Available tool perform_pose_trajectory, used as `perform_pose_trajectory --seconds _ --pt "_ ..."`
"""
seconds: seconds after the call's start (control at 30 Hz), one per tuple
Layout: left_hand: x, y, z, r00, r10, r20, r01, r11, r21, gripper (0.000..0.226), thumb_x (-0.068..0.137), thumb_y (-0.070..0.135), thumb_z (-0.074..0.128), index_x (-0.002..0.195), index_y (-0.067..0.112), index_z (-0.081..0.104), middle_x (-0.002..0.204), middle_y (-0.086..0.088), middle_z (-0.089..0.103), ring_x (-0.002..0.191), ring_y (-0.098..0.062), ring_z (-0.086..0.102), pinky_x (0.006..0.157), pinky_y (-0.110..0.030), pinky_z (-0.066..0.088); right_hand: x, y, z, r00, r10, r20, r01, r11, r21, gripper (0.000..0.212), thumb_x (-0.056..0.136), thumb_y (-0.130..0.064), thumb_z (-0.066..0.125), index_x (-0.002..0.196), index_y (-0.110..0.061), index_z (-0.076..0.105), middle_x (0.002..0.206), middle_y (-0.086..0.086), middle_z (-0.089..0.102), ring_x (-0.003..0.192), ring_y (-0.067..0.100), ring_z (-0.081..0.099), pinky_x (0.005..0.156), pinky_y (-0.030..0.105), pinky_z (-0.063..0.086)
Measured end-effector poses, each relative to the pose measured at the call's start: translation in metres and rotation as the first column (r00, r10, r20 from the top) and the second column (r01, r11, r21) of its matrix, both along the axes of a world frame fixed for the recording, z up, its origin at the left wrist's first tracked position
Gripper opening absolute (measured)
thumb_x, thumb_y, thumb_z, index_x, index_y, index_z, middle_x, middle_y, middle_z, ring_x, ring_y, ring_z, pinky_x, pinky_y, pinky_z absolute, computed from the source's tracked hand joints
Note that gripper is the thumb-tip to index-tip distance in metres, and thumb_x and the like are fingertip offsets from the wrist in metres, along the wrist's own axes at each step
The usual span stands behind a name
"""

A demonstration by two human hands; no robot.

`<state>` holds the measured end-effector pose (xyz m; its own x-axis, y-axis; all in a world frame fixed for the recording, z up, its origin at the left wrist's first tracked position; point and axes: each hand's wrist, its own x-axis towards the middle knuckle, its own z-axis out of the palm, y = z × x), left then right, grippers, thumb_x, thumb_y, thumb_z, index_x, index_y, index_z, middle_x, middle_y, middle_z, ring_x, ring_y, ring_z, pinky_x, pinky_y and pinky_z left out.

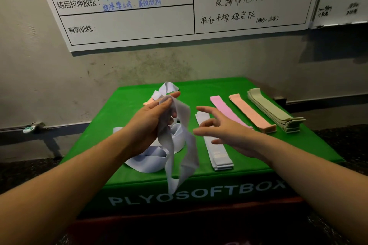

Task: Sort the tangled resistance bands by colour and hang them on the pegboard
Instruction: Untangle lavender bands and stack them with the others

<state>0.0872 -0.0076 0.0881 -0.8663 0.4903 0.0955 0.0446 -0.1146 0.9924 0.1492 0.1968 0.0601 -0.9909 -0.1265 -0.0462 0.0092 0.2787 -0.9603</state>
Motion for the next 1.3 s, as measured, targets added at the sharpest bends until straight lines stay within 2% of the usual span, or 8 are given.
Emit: perform_pose_trajectory --seconds 0.2,0.27,0.37,0.5,0.67,0.83,1.1,1.3 --pt "0.009 0.011 0.002 0.999 -0.027 -0.032 0.026 0.999 -0.035 0.033 0.104 0.023 0.045 0.133 0.02 0.06 0.109 -0.017 0.068 0.083 -0.013 0.065 0.077 -0.029 0.047 -0.005 -0.022 0.013 0.969 -0.123 -0.213 0.107 0.991 -0.084 0.057 0.079 -0.028 0.081 0.129 -0.029 0.053 0.108 -0.002 0.07 0.091 -0.001 0.068 0.077 0.02 0.049" --pt "0.01 0.01 0.002 0.998 -0.069 0.004 0.069 0.998 -0.008 0.03 0.103 0.021 0.045 0.129 0.02 0.061 0.121 -0.019 0.068 0.109 -0.022 0.065 0.096 -0.035 0.048 -0.007 -0.026 0.012 0.96 -0.087 -0.265 0.082 0.996 -0.03 0.058 0.081 -0.023 0.081 0.132 -0.023 0.053 0.108 0.001 0.071 0.095 0.004 0.069 0.08 0.02 0.052" --pt "0.009 0.01 -0.003 0.997 -0.046 -0.067 0.041 0.996 -0.073 0.027 0.102 0.021 0.049 0.123 0.022 0.066 0.119 -0.013 0.07 0.107 -0.021 0.063 0.097 -0.037 0.045 -0.009 -0.029 0.008 0.943 -0.027 -0.331 0.039 0.999 0.03 0.025 0.095 -0.016 0.064 0.12 -0.016 0.063 0.108 0.007 0.073 0.102 0.014 0.069 0.089 0.029 0.054" --pt "0.01 0.004 -0.005 0.977 0.022 -0.213 -0.071 0.972 -0.225 0.022 0.098 0.024 0.058 0.114 0.022 0.073 0.1 0.01 0.074 0.086 -0.006 0.062 0.078 -0.018 0.05 -0.011 -0.021 0.011 0.981 -0.067 -0.182 0.048 0.994 -0.103 0.027 0.1 -0.007 0.048 0.101 -0.022 0.071 0.09 -0.005 0.072 0.081 0.005 0.062 0.07 0.021 0.049" --pt "0.012 -0.004 -0.007 0.983 -0.097 -0.153 0.041 0.943 -0.331 0.011 0.092 0.021 0.066 0.088 0.013 0.073 0.075 0.001 0.069 0.065 -0.007 0.058 0.061 -0.016 0.047 -0.013 -0.004 0.016 0.991 -0.129 0.017 0.123 0.886 -0.446 0.043 0.092 -0.003 0.033 0.09 -0.013 0.076 0.069 0.002 0.049 0.055 0.012 0.027 0.047 0.024 0.023" --pt "0.008 -0.015 -0.015 0.979 -0.183 -0.089 0.141 0.923 -0.359 0.01 0.082 0.023 0.071 0.083 0.013 0.072 0.082 -0.005 0.068 0.077 -0.017 0.057 0.071 -0.027 0.045 -0.01 0.014 0.02 0.975 -0.199 0.098 0.219 0.804 -0.553 0.028 0.082 -0.008 0.041 0.09 -0.013 0.067 0.066 0.004 0.038 0.055 0.015 0.022 0.05 0.027 0.014" --pt "0.009 -0.014 -0.021 0.972 -0.211 -0.107 0.19 0.965 -0.182 0.008 0.074 0.01 0.069 0.079 0.015 0.073 0.081 -0.004 0.073 0.07 -0.011 0.068 0.066 -0.02 0.054 -0.011 0.02 0.005 0.979 -0.178 0.101 0.203 0.908 -0.366 0.026 0.084 -0.004 0.038 0.086 -0.019 0.06 0.067 0.002 0.033 0.051 0.013 0.022 0.048 0.025 0.012" --pt "0.008 -0.001 -0.015 0.971 -0.119 -0.207 0.098 0.989 -0.109 0.034 0.082 0.013 0.067 0.106 -0.009 0.06 0.124 0.01 0.067 0.097 -0.014 0.07 0.072 -0.025 0.059 -0.011 0.01 -0.016 0.998 -0.008 0.057 0.014 0.994 -0.11 0.024 0.089 0.001 0.045 0.09 -0.021 0.057 0.061 -0.002 0.042 0.051 0.011 0.032 0.049 0.025 0.023"
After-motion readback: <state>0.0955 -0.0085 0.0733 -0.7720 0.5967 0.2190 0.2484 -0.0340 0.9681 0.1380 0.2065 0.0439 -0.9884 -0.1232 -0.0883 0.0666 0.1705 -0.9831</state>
